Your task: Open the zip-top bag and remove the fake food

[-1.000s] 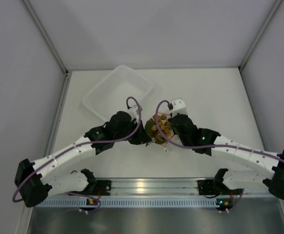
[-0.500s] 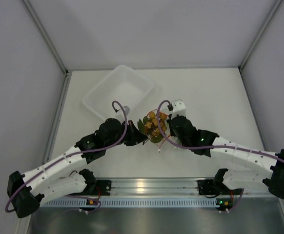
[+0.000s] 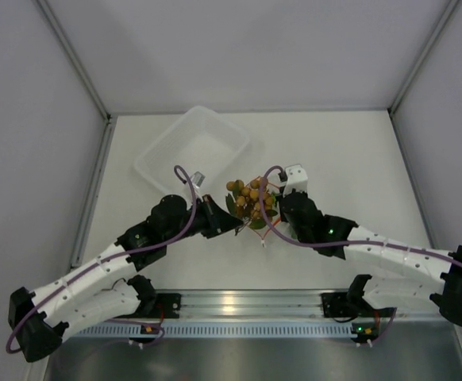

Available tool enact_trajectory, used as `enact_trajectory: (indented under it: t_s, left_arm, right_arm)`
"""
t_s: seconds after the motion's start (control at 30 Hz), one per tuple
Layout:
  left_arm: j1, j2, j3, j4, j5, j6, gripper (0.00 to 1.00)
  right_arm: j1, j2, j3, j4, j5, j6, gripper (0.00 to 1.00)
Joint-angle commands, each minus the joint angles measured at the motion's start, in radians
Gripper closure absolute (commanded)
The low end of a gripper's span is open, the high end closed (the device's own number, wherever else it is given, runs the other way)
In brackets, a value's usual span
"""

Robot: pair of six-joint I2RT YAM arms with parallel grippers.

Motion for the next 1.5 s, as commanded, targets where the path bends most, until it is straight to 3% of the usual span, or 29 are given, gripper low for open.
enact_trajectory:
  t_s: [0.0,0.37,0.6,0.77,1.0,1.47]
  left_arm:
    - [0.013,-0.013,0.028,0.063,0.068,-0.035,1.00]
    - [0.022,-0.123,0.120,-0.122,-0.153,0.124,1.00]
    - [0.022,-0.105,0.269,-0.256,-0.402,0.262,1.00]
    - [0.048,0.008,0.367,-0.256,-0.558,0.416,1.00]
    - [0.369,0.281,0.525,-0.264,-0.364,0.436,1.00]
    - [0.412,0.671,0.725,-0.259,-0.693,0.362,1.00]
  right_arm:
    - [-0.029,-0.018,0.017,0.078,0.027,-0.019,1.00]
    - [-0.109,-0.024,0.025,0.041,-0.011,-0.014,1.00]
    - [-0.120,-0.068,0.025,0.023,-0.062,-0.006,1.00]
    - [-0.120,-0.125,0.009,0.045,-0.110,-0.002,1.00]
    - [-0.120,-0.180,0.028,0.004,-0.142,-0.005,1.00]
    - [-0.120,-0.280,0.074,-0.088,-0.183,0.015,1.00]
